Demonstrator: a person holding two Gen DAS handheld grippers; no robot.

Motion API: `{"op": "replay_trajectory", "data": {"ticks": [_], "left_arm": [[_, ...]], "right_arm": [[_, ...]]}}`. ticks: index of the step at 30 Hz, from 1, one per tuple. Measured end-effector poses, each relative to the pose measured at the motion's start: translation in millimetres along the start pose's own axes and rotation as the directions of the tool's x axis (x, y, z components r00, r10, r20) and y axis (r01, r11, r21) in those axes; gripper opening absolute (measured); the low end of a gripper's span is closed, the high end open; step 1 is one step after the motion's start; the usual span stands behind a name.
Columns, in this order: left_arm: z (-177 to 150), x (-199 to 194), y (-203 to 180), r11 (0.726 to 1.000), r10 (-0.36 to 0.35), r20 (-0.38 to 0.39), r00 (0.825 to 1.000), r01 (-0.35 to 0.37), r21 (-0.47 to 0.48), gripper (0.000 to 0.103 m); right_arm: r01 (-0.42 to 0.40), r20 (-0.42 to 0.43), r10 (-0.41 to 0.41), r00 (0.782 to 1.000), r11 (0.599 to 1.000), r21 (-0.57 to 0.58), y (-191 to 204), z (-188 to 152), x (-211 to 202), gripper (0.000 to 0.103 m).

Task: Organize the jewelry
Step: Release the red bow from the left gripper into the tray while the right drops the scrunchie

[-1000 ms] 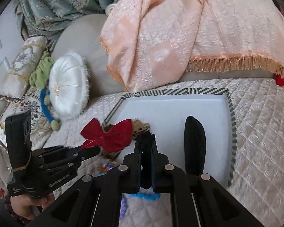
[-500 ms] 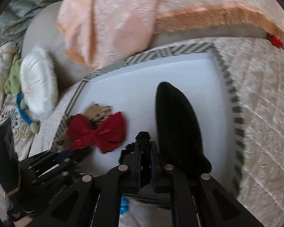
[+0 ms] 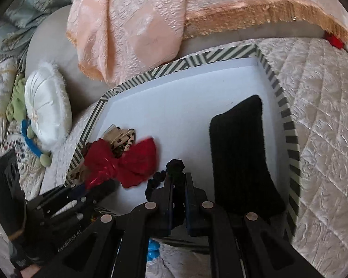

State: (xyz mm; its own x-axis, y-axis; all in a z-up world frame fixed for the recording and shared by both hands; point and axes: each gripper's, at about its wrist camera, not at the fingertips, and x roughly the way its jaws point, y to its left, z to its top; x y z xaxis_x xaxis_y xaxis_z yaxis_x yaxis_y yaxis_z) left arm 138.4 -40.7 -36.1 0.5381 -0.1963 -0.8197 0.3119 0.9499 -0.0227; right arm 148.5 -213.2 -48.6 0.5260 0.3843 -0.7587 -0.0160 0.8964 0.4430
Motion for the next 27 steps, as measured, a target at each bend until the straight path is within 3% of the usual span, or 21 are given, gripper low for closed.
{"op": "replay_trajectory", "data": {"ticks": [3, 4, 10, 19, 23, 25, 27], "left_arm": [[1, -7, 2, 1.0, 0.019, 0.03, 0.999, -0.019, -0.005, 0.05], [2, -9, 4, 1.0, 0.021, 0.038, 0.999, -0.02, -0.009, 0.052], [3, -22, 20, 0.999, 0.026, 0.066, 0.998, -0.024, -0.036, 0.052], [1, -39, 48, 0.992, 0.007, 0.091, 0.996, 0.005, -0.127, 0.052], [0, -40, 48, 0.991, 0.004, 0.094, 0.996, 0.009, -0.137, 0.052], [0, -39, 48, 0.99, 0.0, 0.095, 0.995, 0.013, -0.138, 0.052], [0, -41, 49, 0.99, 0.001, 0.1, 0.995, 0.013, -0.138, 0.052]], "right_arm": [[-0.021, 0.019, 0.02, 1.0, 1.0, 0.017, 0, 1, -6, 0.007], [-0.026, 0.026, 0.025, 0.999, 1.0, 0.014, 0, 1, -10, 0.007], [-0.036, 0.056, 0.036, 0.998, 0.999, 0.0, 6, 3, -20, 0.008], [-0.013, 0.008, 0.012, 1.0, 0.999, 0.042, -3, -2, -16, 0.01], [0.019, -0.024, -0.018, 1.0, 1.0, 0.022, 0, -5, -9, 0.017], [0.034, -0.027, -0.034, 0.999, 0.999, -0.001, 3, -5, -8, 0.029], [0.038, -0.027, -0.038, 0.999, 0.999, -0.008, 5, -5, -7, 0.033]]}}
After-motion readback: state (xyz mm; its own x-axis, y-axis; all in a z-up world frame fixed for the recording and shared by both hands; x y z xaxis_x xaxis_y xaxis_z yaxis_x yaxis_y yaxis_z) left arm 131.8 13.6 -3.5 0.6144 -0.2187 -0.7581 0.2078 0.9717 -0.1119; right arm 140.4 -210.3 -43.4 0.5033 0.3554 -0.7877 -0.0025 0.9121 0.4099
